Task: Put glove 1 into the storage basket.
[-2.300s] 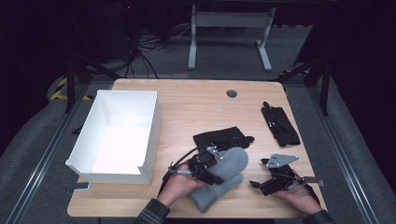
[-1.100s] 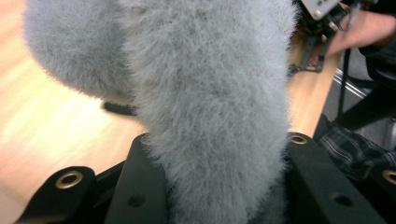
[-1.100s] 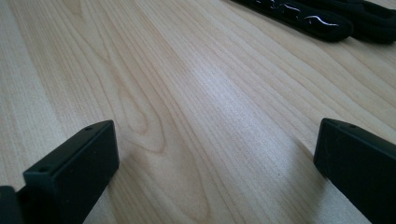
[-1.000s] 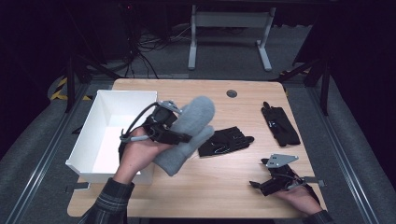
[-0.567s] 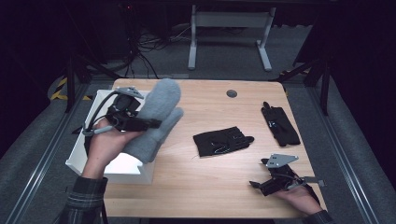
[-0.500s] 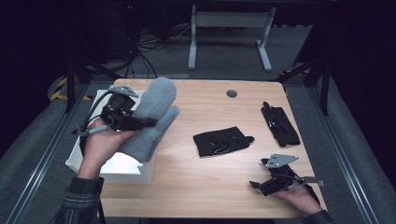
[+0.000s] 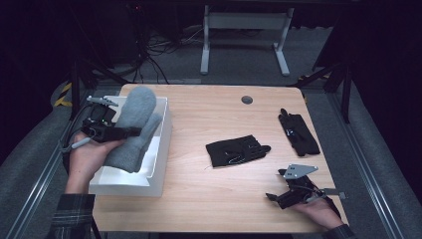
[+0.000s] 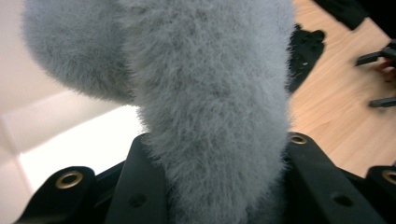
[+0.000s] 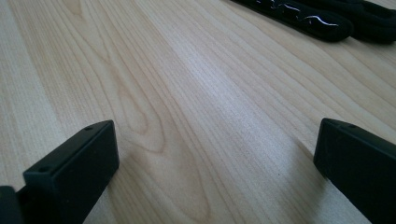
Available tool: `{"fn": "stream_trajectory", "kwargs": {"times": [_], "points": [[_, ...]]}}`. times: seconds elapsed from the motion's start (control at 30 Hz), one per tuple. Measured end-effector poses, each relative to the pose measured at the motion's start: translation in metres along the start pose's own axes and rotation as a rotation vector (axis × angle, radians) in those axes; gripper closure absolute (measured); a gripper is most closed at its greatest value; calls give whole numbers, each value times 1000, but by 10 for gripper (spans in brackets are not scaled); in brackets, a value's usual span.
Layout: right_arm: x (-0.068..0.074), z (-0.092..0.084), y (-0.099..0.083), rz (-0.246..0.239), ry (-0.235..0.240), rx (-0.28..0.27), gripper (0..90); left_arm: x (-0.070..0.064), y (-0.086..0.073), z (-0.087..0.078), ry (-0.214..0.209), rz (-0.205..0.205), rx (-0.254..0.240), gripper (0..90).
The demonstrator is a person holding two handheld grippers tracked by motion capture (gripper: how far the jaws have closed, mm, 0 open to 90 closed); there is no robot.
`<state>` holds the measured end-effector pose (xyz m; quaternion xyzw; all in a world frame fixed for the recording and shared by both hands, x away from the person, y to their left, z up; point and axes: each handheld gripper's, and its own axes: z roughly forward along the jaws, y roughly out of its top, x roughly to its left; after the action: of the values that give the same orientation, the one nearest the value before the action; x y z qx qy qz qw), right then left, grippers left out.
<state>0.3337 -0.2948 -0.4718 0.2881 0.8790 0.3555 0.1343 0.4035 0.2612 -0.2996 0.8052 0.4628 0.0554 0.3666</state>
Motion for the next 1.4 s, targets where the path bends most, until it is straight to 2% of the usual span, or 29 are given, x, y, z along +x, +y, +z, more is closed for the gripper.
{"fn": "stream_trajectory", "kwargs": {"times": [0.43, 0.67, 0.9, 1.0, 1.17, 1.4], "points": [[0, 0, 0, 0, 0, 0, 2, 45, -32, 54, 47, -127, 96, 671], [0, 0, 0, 0, 0, 0, 2, 59, -44, 82, 42, -156, 164, 661], [0, 0, 0, 0, 0, 0, 2, 70, -51, 101, 48, -166, 218, 607], [0, 0, 0, 0, 0, 0, 3, 73, -52, 102, 46, -174, 219, 544], [0, 0, 0, 0, 0, 0, 2, 72, -52, 98, 75, -164, 191, 392], [0, 0, 0, 0, 0, 0, 2, 63, -42, 78, 153, -152, 138, 254]]}}
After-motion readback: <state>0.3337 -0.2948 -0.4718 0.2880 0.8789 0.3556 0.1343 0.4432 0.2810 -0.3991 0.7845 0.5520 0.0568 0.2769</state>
